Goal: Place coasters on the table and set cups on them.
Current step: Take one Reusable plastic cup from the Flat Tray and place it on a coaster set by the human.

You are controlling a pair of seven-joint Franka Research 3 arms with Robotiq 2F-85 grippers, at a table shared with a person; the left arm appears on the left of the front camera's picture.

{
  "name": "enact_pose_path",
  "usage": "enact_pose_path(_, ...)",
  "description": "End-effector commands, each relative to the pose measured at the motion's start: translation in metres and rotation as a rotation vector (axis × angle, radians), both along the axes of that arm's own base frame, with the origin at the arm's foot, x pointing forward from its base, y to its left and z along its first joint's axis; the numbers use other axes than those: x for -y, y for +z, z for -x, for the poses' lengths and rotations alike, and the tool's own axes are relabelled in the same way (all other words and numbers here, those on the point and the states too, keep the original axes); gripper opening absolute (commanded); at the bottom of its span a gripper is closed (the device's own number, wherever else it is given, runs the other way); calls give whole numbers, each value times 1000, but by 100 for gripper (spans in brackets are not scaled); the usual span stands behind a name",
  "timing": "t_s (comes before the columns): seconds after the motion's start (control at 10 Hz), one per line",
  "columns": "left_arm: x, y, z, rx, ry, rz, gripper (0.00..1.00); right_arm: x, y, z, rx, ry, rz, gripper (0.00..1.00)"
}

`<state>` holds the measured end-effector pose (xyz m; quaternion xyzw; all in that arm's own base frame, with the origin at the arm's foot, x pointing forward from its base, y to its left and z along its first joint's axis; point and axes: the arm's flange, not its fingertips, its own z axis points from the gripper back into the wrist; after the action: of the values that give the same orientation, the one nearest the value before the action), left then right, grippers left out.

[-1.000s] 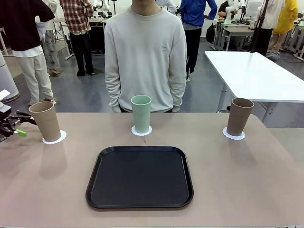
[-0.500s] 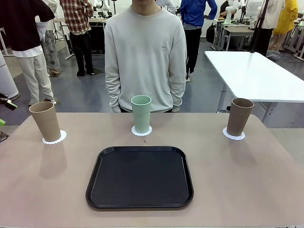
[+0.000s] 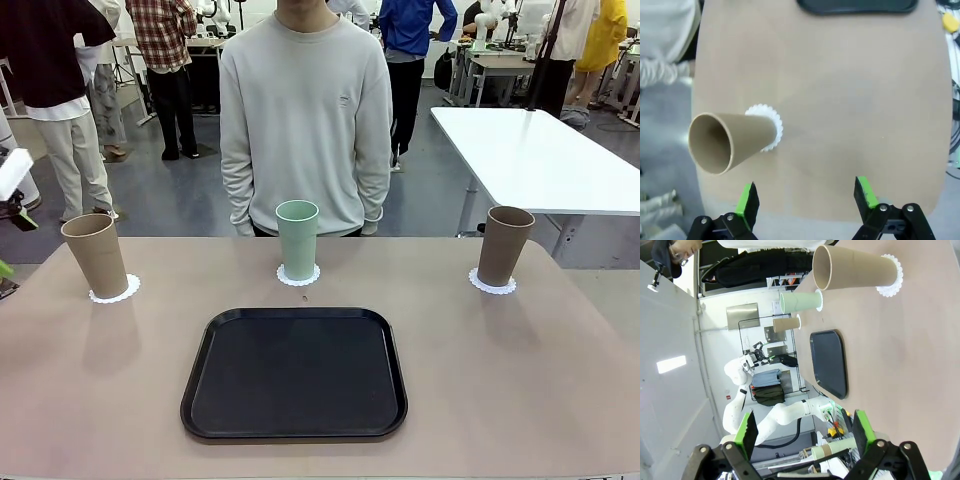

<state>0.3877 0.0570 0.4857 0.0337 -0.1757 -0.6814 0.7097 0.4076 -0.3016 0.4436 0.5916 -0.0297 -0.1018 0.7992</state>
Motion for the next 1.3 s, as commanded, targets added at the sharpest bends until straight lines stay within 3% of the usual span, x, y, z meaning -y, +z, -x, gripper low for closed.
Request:
enact_pose_path(0.0, 24, 9, 5, -99, 159, -155, 100, 0, 1, 0, 4, -6, -4, 100)
enact_pose_path(0.2, 40, 17, 7, -298, 184, -189, 100, 0, 1, 0, 4, -6, -4, 100)
enact_pose_path(0.3, 22, 11, 6, -60, 153, -158, 100, 0, 1, 0, 4, -6, -4, 100)
enact_pose_path(1.2, 22, 11, 6, -60, 153, -158, 100, 0, 1, 0, 4, -6, -4, 100)
